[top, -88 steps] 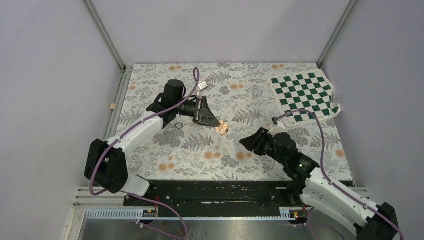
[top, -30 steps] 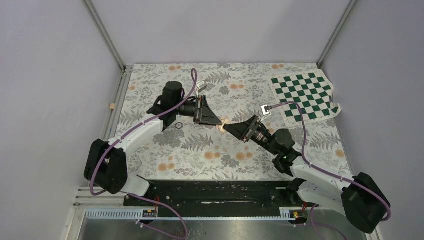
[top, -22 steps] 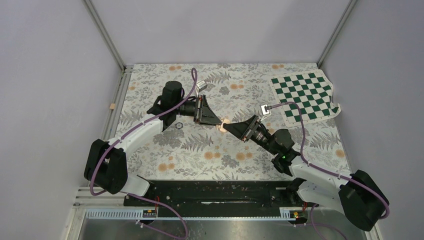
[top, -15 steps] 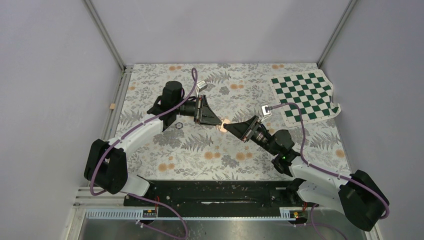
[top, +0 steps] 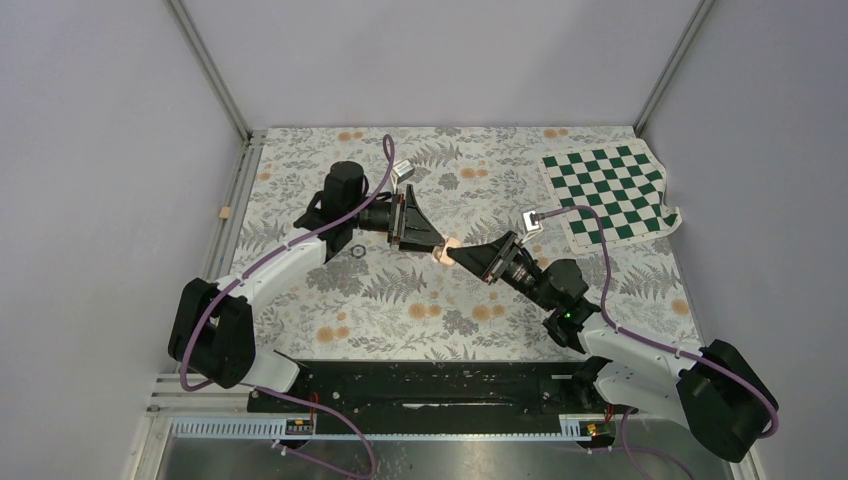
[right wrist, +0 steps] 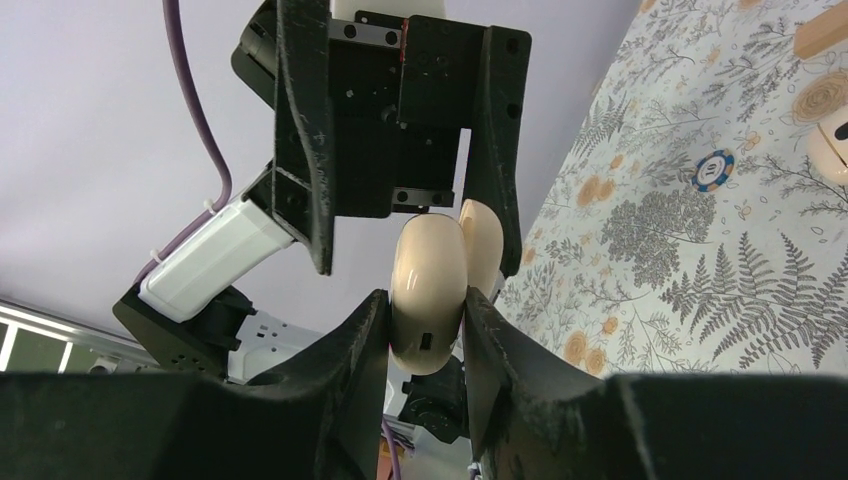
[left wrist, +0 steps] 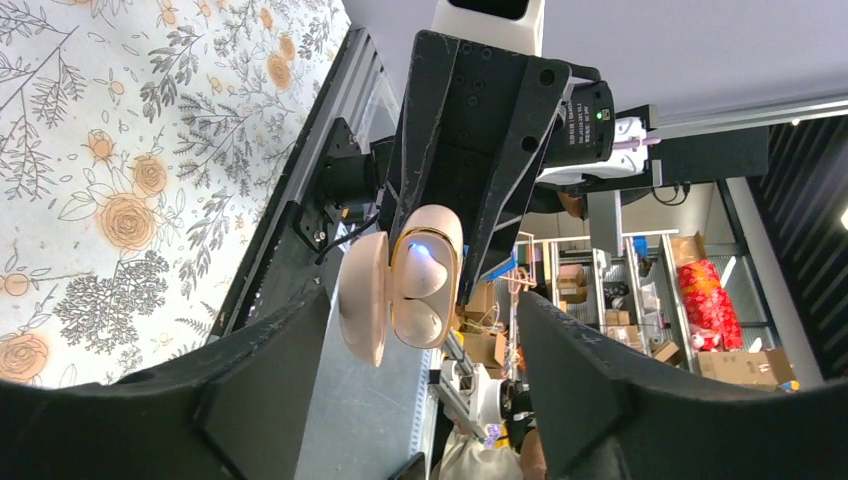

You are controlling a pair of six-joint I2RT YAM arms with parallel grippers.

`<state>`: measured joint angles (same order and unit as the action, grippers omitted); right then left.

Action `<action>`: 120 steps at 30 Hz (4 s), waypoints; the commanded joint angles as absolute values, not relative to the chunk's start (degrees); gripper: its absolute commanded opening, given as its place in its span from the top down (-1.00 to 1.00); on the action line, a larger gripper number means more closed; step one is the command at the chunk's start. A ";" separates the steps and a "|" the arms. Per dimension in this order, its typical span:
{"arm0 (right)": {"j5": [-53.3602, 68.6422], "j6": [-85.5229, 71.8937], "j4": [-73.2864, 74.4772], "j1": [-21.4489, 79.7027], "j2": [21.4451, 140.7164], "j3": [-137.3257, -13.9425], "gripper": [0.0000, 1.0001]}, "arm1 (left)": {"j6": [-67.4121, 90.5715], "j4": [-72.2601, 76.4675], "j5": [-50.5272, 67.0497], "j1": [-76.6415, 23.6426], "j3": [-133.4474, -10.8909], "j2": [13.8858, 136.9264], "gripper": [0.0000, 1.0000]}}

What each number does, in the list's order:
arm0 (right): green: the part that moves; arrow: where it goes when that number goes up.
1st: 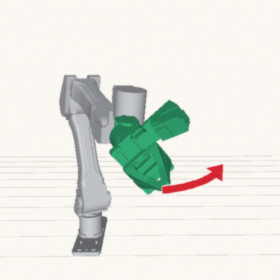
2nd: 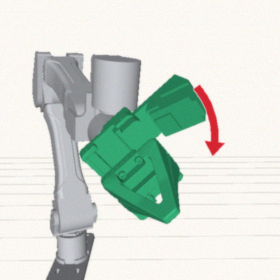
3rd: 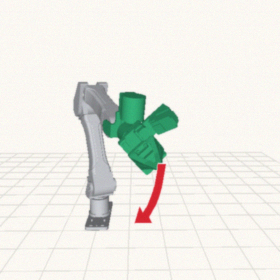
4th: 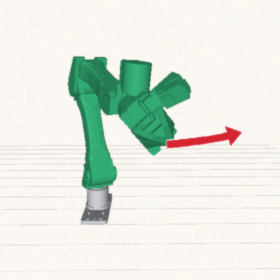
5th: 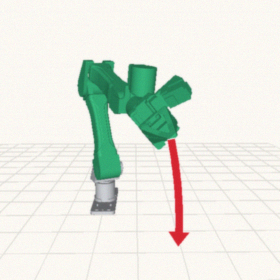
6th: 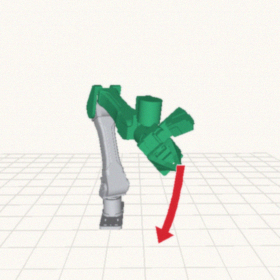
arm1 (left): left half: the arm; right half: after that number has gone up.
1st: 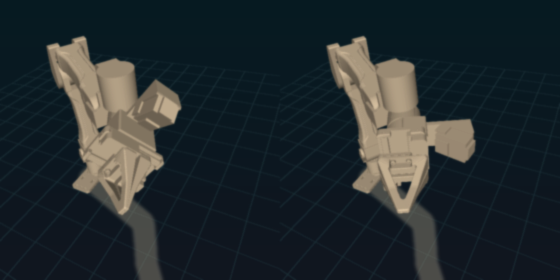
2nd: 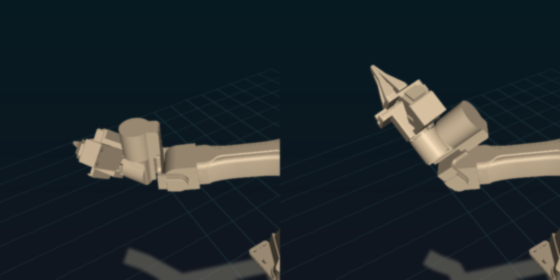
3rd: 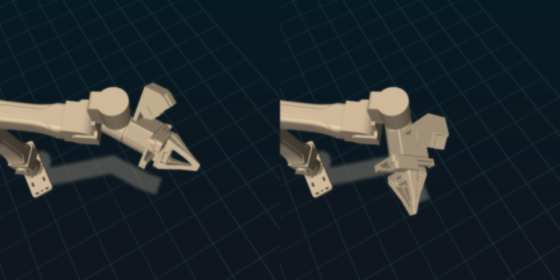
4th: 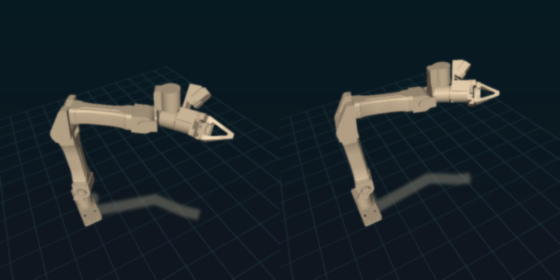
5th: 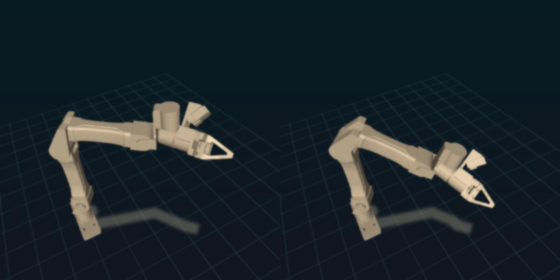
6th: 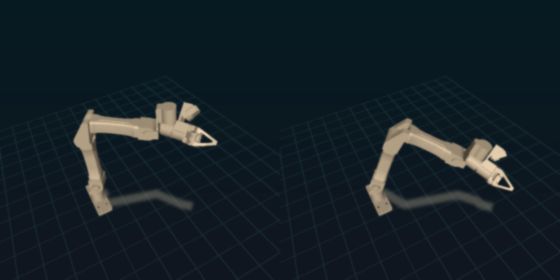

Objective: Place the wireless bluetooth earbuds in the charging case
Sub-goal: Close the charging case, then place the charging case at the center of the board.

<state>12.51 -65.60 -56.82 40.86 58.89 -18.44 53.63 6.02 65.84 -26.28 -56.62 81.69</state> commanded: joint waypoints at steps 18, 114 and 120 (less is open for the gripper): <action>11.64 -64.69 -58.62 40.74 59.18 -19.49 0.62 | 48.92 0.16 64.40 -24.09 -58.08 79.73 -0.85; 3.12 -29.37 2.35 17.05 93.30 -50.51 -0.73 | 33.15 -28.19 28.77 -18.67 -54.08 62.52 -0.93; -14.33 -27.88 18.63 17.06 79.53 -53.06 -0.99 | 30.90 -29.57 26.21 -18.71 -56.50 61.63 -0.97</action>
